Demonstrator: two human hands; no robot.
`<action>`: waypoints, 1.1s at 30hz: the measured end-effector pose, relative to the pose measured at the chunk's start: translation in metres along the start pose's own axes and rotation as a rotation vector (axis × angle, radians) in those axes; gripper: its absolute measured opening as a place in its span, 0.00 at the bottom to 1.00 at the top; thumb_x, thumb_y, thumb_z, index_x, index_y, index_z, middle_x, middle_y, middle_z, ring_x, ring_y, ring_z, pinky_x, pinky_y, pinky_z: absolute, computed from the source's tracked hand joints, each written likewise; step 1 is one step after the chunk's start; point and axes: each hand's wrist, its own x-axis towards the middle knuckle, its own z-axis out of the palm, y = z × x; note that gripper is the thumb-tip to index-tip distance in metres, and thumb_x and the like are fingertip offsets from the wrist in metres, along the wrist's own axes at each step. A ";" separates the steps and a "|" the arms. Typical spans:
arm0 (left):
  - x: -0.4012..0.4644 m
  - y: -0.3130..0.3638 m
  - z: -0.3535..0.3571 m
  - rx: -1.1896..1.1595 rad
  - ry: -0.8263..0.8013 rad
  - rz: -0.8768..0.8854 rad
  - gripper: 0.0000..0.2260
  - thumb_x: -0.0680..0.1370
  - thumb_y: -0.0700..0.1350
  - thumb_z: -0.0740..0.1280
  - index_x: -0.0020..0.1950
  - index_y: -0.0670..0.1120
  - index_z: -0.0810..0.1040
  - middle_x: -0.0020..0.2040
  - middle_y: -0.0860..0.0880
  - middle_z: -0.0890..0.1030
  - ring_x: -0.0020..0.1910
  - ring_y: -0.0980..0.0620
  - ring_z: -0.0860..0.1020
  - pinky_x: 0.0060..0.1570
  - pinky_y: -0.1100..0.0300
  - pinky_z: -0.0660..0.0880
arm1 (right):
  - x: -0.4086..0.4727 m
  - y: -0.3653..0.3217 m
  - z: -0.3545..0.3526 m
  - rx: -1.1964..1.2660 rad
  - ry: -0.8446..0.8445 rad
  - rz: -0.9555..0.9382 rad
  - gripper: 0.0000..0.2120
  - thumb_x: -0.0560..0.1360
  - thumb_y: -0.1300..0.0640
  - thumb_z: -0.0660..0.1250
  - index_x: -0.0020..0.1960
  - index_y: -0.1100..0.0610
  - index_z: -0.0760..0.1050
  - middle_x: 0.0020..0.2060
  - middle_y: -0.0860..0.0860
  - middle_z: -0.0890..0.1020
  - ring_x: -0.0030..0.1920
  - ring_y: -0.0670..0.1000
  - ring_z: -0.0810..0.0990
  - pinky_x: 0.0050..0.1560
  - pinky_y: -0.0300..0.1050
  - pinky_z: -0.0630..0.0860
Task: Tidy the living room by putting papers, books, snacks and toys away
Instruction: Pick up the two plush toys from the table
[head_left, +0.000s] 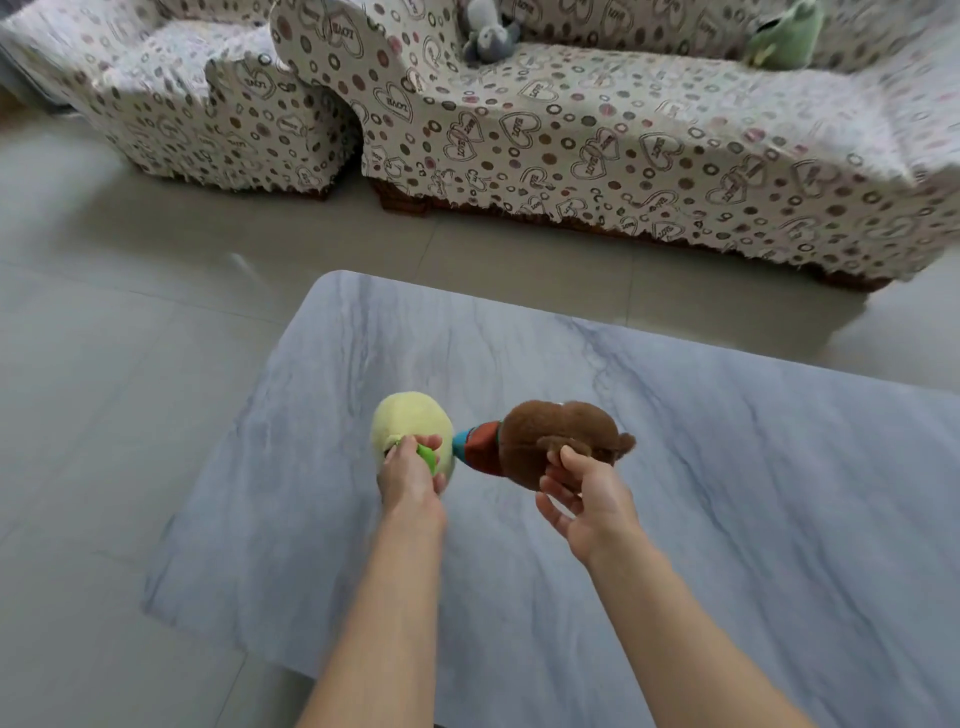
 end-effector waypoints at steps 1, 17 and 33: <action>-0.017 0.000 0.001 -0.009 -0.029 0.008 0.15 0.79 0.42 0.57 0.34 0.49 0.74 0.44 0.50 0.79 0.41 0.54 0.73 0.34 0.61 0.68 | -0.013 -0.005 -0.009 -0.004 -0.009 -0.027 0.11 0.76 0.58 0.67 0.57 0.61 0.79 0.44 0.53 0.82 0.44 0.51 0.79 0.38 0.46 0.76; -0.296 0.002 0.018 -0.110 -0.417 0.156 0.07 0.83 0.47 0.58 0.52 0.46 0.73 0.52 0.45 0.82 0.54 0.47 0.75 0.46 0.55 0.73 | -0.202 -0.072 -0.198 0.107 -0.051 -0.395 0.09 0.76 0.55 0.66 0.51 0.57 0.82 0.45 0.53 0.84 0.50 0.52 0.80 0.49 0.49 0.72; -0.433 -0.031 0.072 -0.007 -0.823 0.137 0.08 0.83 0.48 0.58 0.57 0.47 0.74 0.46 0.48 0.83 0.49 0.52 0.77 0.40 0.57 0.71 | -0.284 -0.092 -0.348 0.380 0.149 -0.650 0.09 0.76 0.56 0.66 0.52 0.58 0.82 0.44 0.54 0.84 0.48 0.52 0.80 0.47 0.48 0.72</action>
